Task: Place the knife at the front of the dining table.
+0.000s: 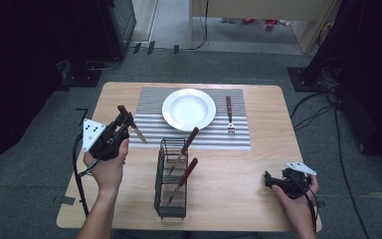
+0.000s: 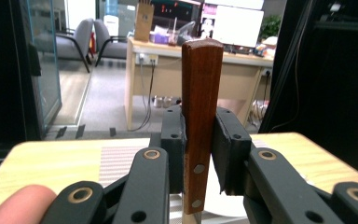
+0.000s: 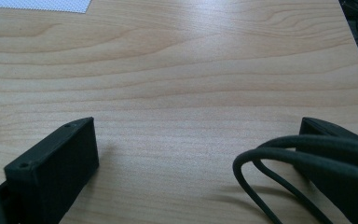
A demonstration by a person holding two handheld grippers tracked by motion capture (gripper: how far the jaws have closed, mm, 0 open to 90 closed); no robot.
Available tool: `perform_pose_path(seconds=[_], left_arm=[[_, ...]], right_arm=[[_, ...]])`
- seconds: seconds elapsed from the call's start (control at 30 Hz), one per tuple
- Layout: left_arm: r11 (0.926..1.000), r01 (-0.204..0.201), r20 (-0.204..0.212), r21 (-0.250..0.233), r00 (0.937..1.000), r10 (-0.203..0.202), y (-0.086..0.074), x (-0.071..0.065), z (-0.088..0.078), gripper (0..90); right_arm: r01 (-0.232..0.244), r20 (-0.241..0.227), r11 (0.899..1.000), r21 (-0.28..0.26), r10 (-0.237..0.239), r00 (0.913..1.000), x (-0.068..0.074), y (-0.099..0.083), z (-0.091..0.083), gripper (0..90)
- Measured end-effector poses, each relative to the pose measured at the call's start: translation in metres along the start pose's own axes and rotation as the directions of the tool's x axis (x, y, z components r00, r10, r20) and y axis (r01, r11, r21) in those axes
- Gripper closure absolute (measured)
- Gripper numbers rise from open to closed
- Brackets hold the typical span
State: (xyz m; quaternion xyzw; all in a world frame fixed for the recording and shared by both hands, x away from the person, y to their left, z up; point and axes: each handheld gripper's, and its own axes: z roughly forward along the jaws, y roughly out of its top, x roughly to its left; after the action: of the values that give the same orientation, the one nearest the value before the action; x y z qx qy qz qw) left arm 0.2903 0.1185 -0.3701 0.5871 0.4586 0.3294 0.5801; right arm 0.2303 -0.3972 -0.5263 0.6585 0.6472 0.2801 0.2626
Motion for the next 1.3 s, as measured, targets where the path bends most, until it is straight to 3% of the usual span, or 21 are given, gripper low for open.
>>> perform_pose_path(seconds=[0.03, 0.23, 0.57, 1.07, 1.3], left_arm=[[0.9994, 0.008, -0.005, 0.032, 1.0000, -0.008, -0.008, 0.004, 0.009, 76.7], [0.9959, 0.005, -0.035, 0.090, 0.9994, -0.002, -0.023, 0.009, 0.028, 76.5], [0.9900, -0.018, -0.052, 0.140, 0.9983, 0.025, -0.033, 0.011, 0.053, 76.4], [0.9845, -0.041, -0.072, 0.171, 0.9959, 0.054, -0.036, 0.011, 0.086, 76.3], [0.9856, 0.013, -0.078, 0.169, 0.9970, 0.000, -0.036, 0.021, 0.105, 76.5]], right_arm=[[0.000, 0.000, 1.000, 0.000, 0.000, 1.0000, 0.000, 0.000, 0.000, 0.0], [0.000, 0.000, 1.000, 0.000, 0.000, 1.0000, 0.000, 0.000, 0.000, 0.0], [0.003, -0.002, 1.000, 0.000, -0.003, 1.0000, 0.000, 0.000, 0.000, 0.0], [0.002, -0.002, 1.000, 0.000, -0.002, 1.0000, 0.000, 0.000, 0.000, 0.0], [0.004, -0.004, 1.000, 0.000, -0.004, 1.0000, 0.000, 0.000, 0.000, 0.0]])
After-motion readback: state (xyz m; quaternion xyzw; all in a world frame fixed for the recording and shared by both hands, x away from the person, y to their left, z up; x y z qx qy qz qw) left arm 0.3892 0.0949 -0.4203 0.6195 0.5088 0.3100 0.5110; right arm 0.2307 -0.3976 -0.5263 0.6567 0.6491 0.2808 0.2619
